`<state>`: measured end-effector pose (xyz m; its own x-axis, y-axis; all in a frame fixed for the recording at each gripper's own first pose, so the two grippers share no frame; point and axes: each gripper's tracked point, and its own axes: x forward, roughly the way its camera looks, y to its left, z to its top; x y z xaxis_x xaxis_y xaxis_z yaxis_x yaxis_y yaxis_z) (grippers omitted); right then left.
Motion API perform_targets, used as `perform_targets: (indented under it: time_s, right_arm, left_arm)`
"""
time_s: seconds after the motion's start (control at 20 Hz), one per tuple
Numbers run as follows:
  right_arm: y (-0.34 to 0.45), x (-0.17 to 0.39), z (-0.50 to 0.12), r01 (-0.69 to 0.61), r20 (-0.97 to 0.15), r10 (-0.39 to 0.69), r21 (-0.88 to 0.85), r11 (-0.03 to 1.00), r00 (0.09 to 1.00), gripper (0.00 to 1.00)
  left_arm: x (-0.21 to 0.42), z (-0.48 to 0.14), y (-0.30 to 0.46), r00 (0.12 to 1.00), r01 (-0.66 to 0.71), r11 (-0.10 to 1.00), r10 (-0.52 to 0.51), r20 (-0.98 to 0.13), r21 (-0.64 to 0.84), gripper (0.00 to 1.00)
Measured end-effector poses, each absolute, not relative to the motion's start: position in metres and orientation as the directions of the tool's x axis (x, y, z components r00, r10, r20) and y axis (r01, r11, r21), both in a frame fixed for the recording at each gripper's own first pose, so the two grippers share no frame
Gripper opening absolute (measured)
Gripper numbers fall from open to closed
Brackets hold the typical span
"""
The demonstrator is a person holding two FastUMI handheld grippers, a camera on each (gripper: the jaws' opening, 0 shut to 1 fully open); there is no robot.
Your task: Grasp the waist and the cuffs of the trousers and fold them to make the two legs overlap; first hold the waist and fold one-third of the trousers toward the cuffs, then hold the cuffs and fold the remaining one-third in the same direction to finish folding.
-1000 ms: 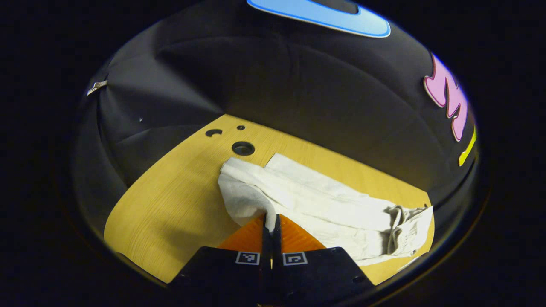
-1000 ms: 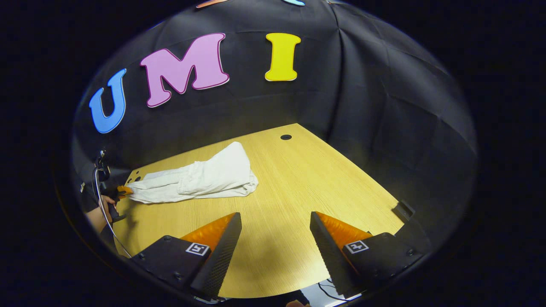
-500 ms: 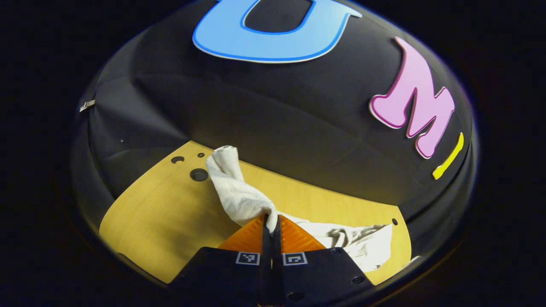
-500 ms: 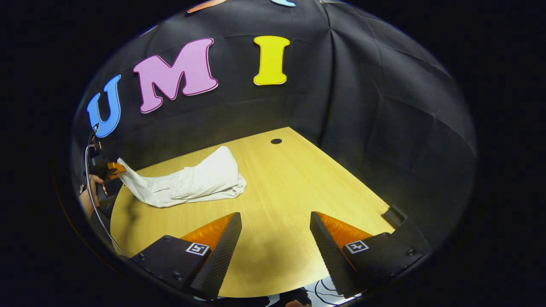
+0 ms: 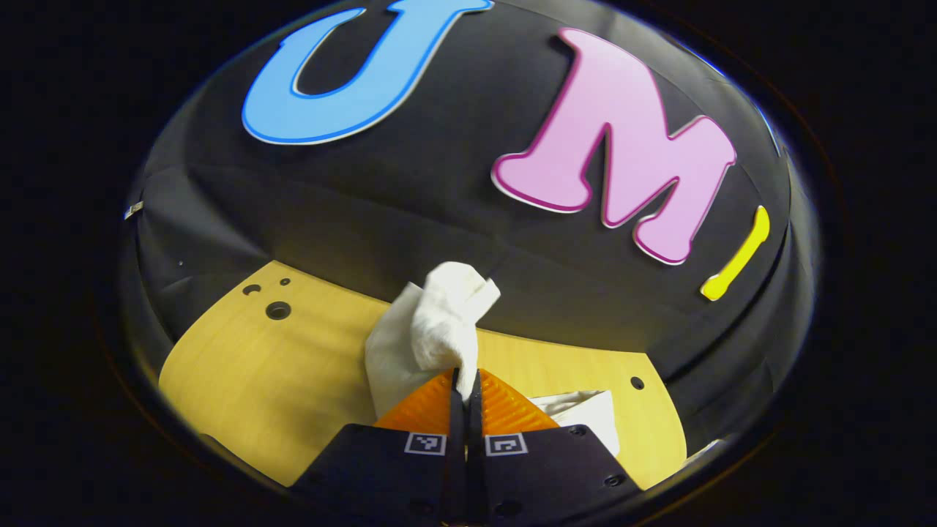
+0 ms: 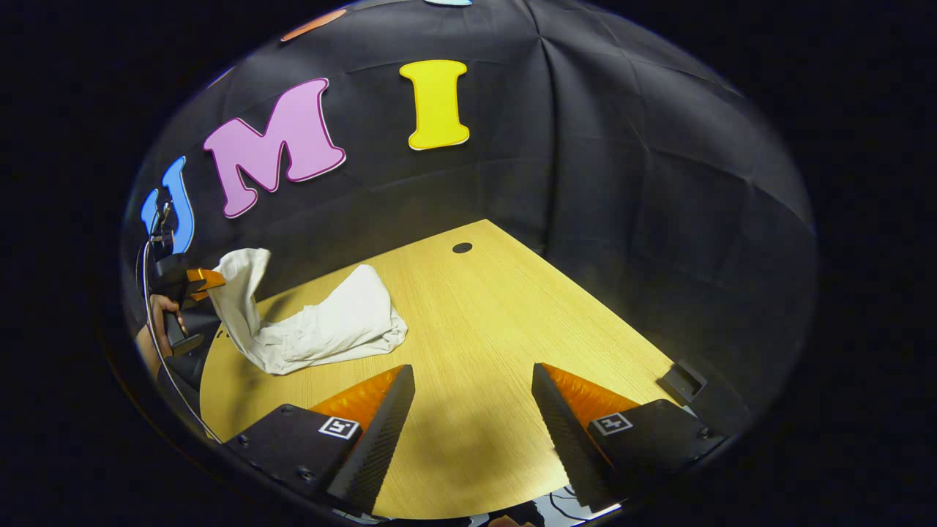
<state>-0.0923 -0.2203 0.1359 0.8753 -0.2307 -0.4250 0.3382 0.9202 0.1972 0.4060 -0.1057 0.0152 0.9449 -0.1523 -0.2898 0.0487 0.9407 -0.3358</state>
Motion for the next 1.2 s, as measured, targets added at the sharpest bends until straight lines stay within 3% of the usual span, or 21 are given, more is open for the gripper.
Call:
perform_targets:
  time_s: [0.6,1.0,1.05,1.1,1.15,1.2]
  right_arm:
    - [-0.274,-0.093,0.124,0.305,-0.451,-0.164,0.259,0.916,0.878,0.99]
    - [-0.266,-0.097,0.124,0.159,-0.438,-0.054,0.206,0.966,0.897,0.98]
    - [-0.264,-0.097,0.122,0.143,-0.441,-0.039,0.206,0.968,0.897,0.99]
    - [-0.262,-0.097,0.12,0.13,-0.444,-0.028,0.203,0.97,0.896,0.99]
    - [-0.261,-0.098,0.12,0.121,-0.444,-0.019,0.202,0.972,0.896,0.99]
    - [-0.261,-0.099,0.119,0.115,-0.443,-0.013,0.204,0.972,0.896,0.98]
  left_arm:
    - [0.387,0.035,-0.299,0.916,0.208,0.932,-0.293,-0.274,-0.298,0.05]
    - [0.372,-0.022,-0.372,0.872,0.228,0.939,-0.314,-0.374,-0.258,0.07]
    - [0.368,-0.026,-0.372,0.868,0.225,0.942,-0.311,-0.387,-0.251,0.04]
    - [0.365,-0.036,-0.374,0.865,0.215,0.948,-0.297,-0.404,-0.235,0.09]
    - [0.362,-0.04,-0.373,0.866,0.204,0.953,-0.282,-0.413,-0.223,0.21]
    - [0.358,-0.041,-0.374,0.864,0.207,0.952,-0.286,-0.415,-0.226,0.22]
